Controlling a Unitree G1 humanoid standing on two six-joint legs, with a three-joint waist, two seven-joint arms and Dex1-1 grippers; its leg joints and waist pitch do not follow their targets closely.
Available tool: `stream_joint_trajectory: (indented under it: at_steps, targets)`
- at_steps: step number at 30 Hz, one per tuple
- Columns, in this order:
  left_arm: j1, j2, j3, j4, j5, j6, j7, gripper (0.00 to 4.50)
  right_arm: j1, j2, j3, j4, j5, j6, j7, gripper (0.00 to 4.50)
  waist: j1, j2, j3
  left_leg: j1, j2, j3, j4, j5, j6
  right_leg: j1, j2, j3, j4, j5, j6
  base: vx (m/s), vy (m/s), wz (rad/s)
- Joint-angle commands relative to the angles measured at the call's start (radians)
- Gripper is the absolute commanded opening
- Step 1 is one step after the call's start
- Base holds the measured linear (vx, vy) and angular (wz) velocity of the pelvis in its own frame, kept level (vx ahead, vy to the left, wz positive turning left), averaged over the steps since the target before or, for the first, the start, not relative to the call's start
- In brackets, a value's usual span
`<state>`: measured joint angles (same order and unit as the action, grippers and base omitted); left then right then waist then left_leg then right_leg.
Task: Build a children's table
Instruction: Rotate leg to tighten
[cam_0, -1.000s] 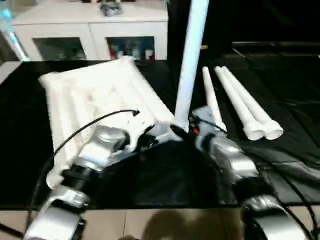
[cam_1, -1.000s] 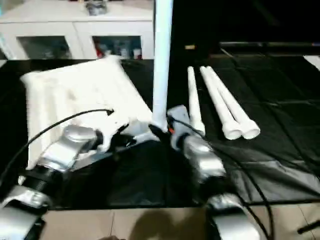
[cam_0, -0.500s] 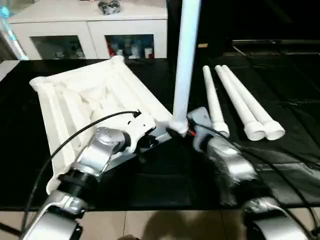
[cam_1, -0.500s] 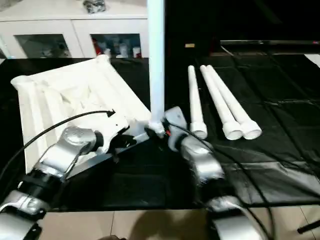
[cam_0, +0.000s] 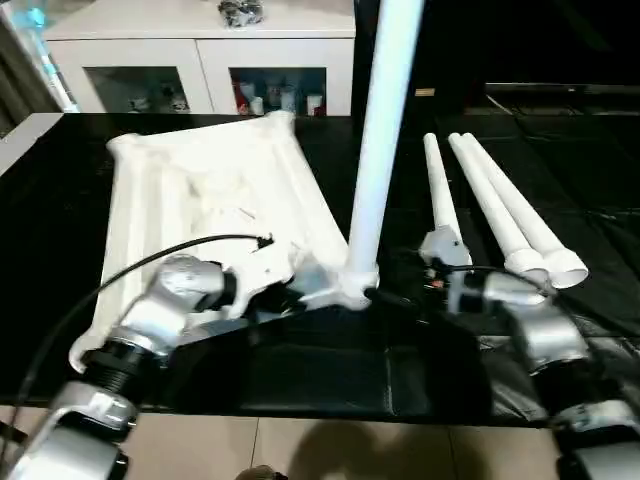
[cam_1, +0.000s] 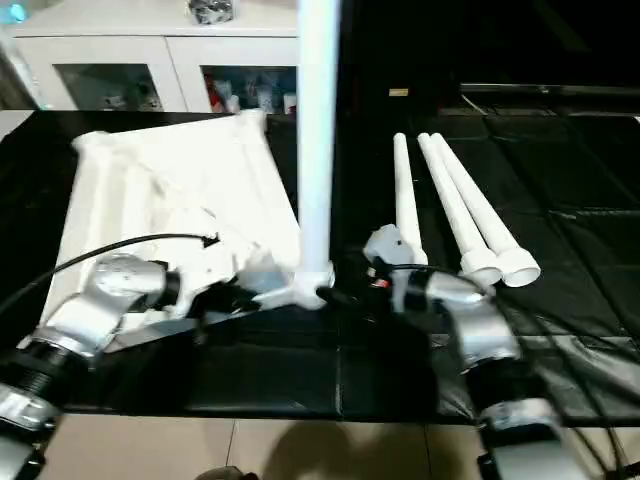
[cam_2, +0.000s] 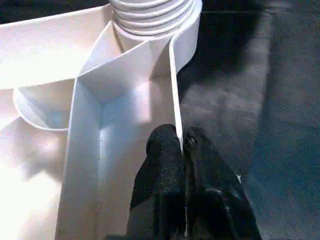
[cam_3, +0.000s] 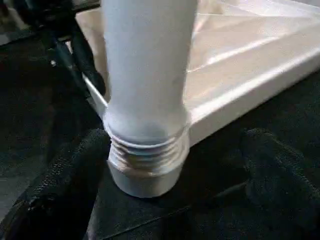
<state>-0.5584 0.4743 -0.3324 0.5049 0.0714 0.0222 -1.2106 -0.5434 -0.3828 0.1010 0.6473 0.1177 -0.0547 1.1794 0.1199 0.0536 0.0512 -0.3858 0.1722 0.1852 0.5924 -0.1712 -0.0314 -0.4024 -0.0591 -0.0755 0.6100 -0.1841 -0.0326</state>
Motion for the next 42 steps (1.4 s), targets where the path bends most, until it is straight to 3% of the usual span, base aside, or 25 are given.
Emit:
stream_joint_trajectory:
  at_steps: [1, 9, 19, 23, 30, 35, 39, 42]
  targets:
    - [-0.001, 0.005, -0.058, 0.004, 0.01, -0.033, -0.064, 0.0, -0.012, -0.004, 0.024, -0.023, 0.01, 0.0, 0.039, 4.42, 0.001, -0.003, -0.07, 0.021, 0.068, -0.029, -0.063, -0.221, 0.065, 0.047, -0.096, 0.053, -0.078, -0.235, -0.191, 0.0, 0.0, 0.0]
    - [-0.023, 0.01, -0.084, 0.035, 0.008, -0.093, -0.136, 0.0, -0.02, 0.014, 0.079, -0.026, 0.006, 0.013, 0.124, 4.42, 0.016, -0.005, -0.069, 0.024, 0.071, -0.028, -0.064, -0.226, 0.06, 0.043, -0.099, 0.055, -0.079, -0.256, -0.194, 0.0, 0.0, 0.0]
    - [-0.03, 0.003, -0.091, 0.052, 0.01, -0.118, -0.157, 0.0, -0.037, 0.035, 0.103, 0.005, 0.002, 0.035, 0.141, 3.59, 0.021, -0.005, -0.071, 0.022, 0.07, -0.029, -0.064, -0.212, 0.056, 0.046, -0.099, 0.054, -0.075, -0.238, -0.191, 0.0, 0.0, 0.0]
    - [-0.031, -0.002, -0.09, 0.057, 0.013, -0.119, -0.159, 0.0, -0.032, 0.032, 0.101, 0.001, 0.01, 0.046, 0.154, 3.29, 0.022, -0.012, -0.072, 0.022, 0.07, -0.028, -0.062, -0.202, 0.059, 0.046, -0.1, 0.055, -0.074, -0.238, -0.189, 0.0, 0.0, 0.0]
    - [-0.031, -0.003, -0.084, 0.067, 0.009, -0.119, -0.152, 0.0, -0.026, 0.032, 0.105, -0.008, 0.017, 0.06, 0.161, 2.79, 0.021, -0.01, -0.07, 0.023, 0.07, -0.027, -0.063, -0.206, 0.057, 0.044, -0.1, 0.055, -0.077, -0.26, -0.182, 0.0, 0.0, 0.0]
    - [-0.035, -0.023, -0.062, 0.084, 0.004, -0.063, -0.098, 0.0, -0.013, 0.052, 0.095, -0.016, 0.014, 0.091, 0.106, 2.75, 0.021, -0.01, -0.07, 0.023, 0.07, -0.028, -0.063, -0.203, 0.056, 0.045, -0.1, 0.055, -0.077, -0.261, -0.182, 0.0, 0.0, 0.0]
    - [-0.048, -0.062, -0.013, 0.086, -0.014, 0.025, -0.002, 0.0, -0.01, 0.096, 0.066, 0.006, -0.009, 0.092, -0.045, 2.73, 0.013, -0.013, -0.063, 0.027, 0.07, -0.031, -0.068, -0.256, 0.025, 0.041, -0.103, 0.055, -0.087, -0.375, -0.161, 0.0, 0.0, 0.0]
    - [-0.062, -0.106, 0.036, 0.056, -0.028, 0.132, 0.113, 0.0, -0.021, 0.178, 0.038, 0.053, -0.045, 0.133, -0.281, 2.72, -0.004, -0.011, -0.061, 0.026, 0.066, -0.035, -0.074, -0.268, 0.007, 0.039, -0.104, 0.056, -0.089, -0.38, -0.163, 0.0, 0.0, 0.0]
